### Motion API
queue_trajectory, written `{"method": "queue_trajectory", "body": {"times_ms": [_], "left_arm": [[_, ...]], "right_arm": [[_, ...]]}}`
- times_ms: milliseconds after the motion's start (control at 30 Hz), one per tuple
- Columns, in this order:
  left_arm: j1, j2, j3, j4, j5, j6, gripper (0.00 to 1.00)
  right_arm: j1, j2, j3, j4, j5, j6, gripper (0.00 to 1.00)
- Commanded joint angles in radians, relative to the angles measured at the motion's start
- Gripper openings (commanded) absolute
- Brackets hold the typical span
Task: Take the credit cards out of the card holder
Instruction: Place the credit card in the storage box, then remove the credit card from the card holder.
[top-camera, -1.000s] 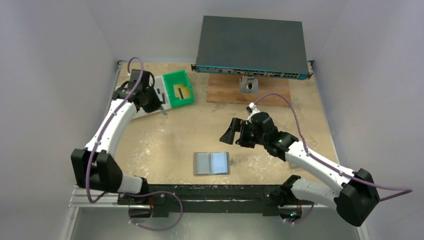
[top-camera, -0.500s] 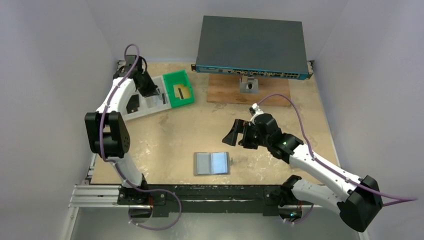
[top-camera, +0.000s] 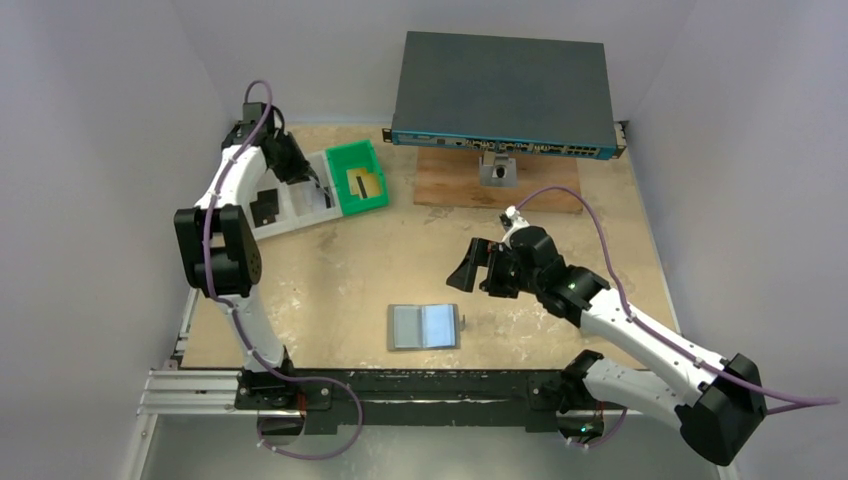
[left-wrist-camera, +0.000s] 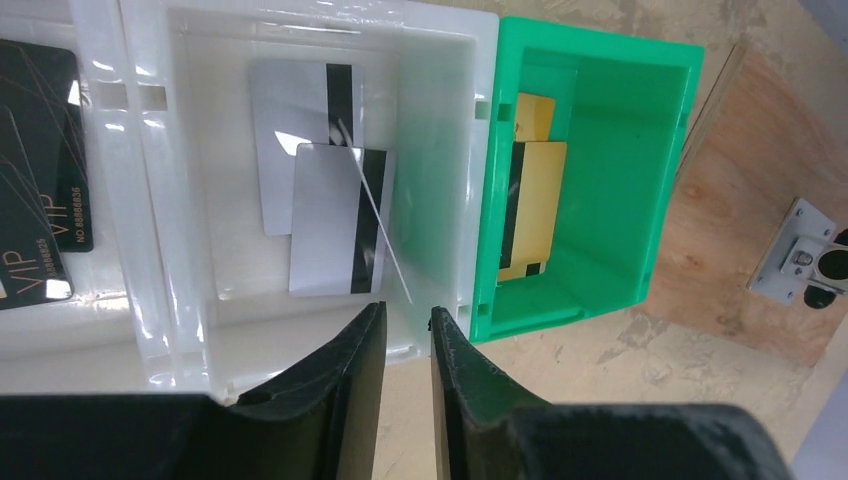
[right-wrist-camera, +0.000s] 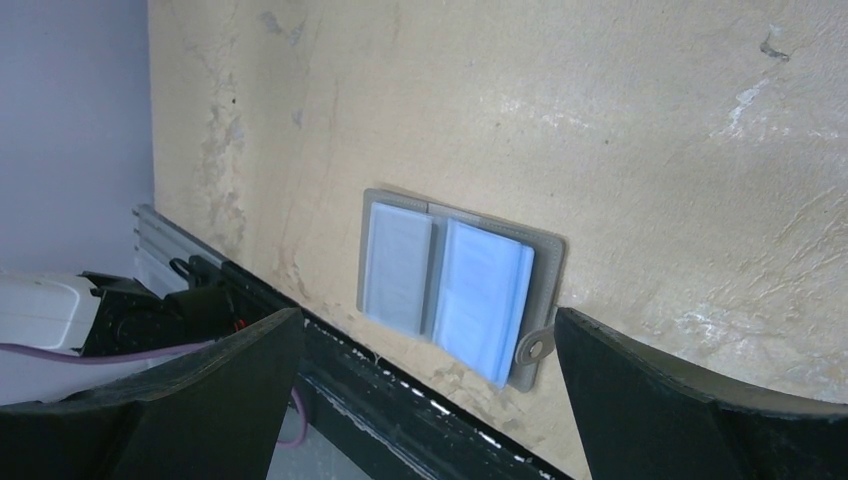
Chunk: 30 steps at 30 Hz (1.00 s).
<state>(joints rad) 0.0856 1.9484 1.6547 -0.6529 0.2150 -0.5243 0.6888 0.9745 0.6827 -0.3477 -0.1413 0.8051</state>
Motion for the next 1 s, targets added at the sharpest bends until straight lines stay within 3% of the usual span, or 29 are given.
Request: {"method": "queue_trajectory", "body": {"times_ms": [0, 300, 567, 733, 967], "left_arm": [[0.026, -0.012, 0.055, -0.016, 0.009, 0.015, 0.27], [0.029, -0.128, 0.016, -0.055, 0.025, -0.031, 0.41], [0.0, -0.356, -0.205, -0.072, 0.092, -0.083, 0.45], [-0.074, -0.551, -0.39, -0.079, 0.108, -0.07, 0.46], [-0.263, -0.733, -0.573, -0.081, 0.115, -0.068, 0.47]], "right_arm": [[0.002, 0.002, 0.042, 0.002, 0.035, -0.014, 0.99], [0.004, 0.029, 0.035, 0.025, 0.025, -0.009, 0.99], [0.007, 0.061, 0.019, 0.059, 0.035, -0.008, 0.99], [0.026, 0.064, 0.018, 0.065, 0.053, -0.001, 0.99], [0.11, 0.068, 0.032, 0.052, 0.121, 0.024, 0.99]]}}
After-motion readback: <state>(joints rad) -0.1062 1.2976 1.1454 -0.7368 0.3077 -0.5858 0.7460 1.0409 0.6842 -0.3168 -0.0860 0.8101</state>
